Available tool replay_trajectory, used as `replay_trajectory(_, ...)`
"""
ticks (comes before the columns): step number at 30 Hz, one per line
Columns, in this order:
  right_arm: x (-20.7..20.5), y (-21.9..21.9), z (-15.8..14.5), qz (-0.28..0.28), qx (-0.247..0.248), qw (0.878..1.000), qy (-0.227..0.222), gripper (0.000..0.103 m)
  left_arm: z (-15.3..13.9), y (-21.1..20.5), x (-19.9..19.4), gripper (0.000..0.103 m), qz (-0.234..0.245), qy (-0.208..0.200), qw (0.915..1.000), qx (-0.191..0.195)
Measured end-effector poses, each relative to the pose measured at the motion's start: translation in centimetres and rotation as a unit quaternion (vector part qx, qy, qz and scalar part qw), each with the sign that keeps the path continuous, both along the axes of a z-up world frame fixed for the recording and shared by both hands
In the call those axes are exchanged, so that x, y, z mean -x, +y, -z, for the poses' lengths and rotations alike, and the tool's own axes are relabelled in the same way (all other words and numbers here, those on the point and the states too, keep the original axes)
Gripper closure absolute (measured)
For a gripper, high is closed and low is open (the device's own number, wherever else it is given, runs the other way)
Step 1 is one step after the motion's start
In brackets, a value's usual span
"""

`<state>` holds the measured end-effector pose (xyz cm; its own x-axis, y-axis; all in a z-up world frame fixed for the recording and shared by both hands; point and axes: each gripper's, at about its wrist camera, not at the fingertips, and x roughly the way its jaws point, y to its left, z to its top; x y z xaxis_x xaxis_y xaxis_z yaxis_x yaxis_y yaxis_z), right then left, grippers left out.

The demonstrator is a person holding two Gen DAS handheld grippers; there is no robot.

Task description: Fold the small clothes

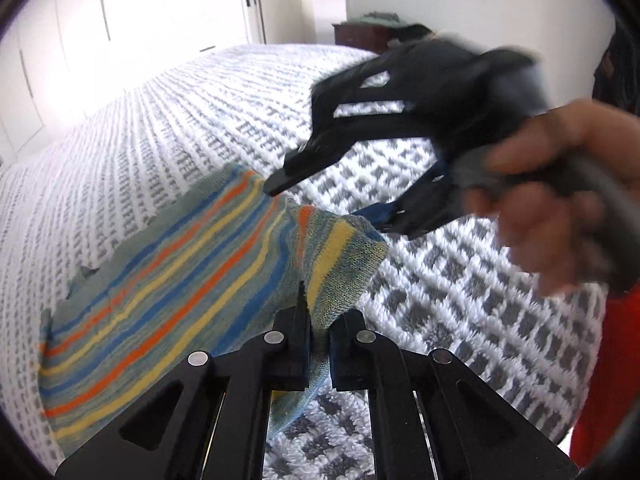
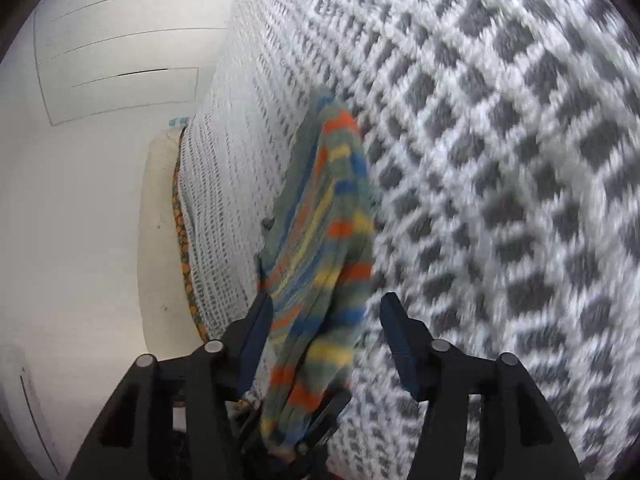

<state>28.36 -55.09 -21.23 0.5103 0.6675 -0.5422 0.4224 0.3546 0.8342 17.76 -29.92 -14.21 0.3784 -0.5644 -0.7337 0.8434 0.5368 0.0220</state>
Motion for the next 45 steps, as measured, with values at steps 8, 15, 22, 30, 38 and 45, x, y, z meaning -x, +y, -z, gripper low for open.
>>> replay_trajectory(8,-8.5,-0.2,2.7,0.003,-0.031,1.000,-0.002,0.044,-1.8,2.1,-0.6,0.099,-0.015,0.025,0.9988,0.039)
replay_trajectory(15,-12.9,1.6,-0.6,-0.037,0.109,0.993,-0.002,0.094,-3.1,5.6,-0.4,0.100,-0.059,0.048,0.9932,0.088)
replay_trajectory(22,-17.8,13.2,-8.0,-0.146,0.156,0.975,-0.069,0.094,-3.7,14.8,-1.2,0.100,-0.156,0.096,0.9704,0.157)
replay_trajectory(30,-20.9,28.5,-4.9,-0.230,0.165,0.957,-0.058,0.087,0.8,25.5,-3.8,0.099,-0.298,0.154,0.9268,0.169)
replay_trajectory(38,-18.4,30.3,-4.7,-0.235,0.130,0.959,-0.092,0.051,4.2,31.6,-3.2,0.075,-0.377,0.190,0.8945,0.147)
replay_trajectory(45,-8.4,27.3,-7.1,-0.293,0.232,0.921,-0.114,0.058,1.1,31.9,-3.3,0.051,-0.377,0.153,0.9009,0.150)
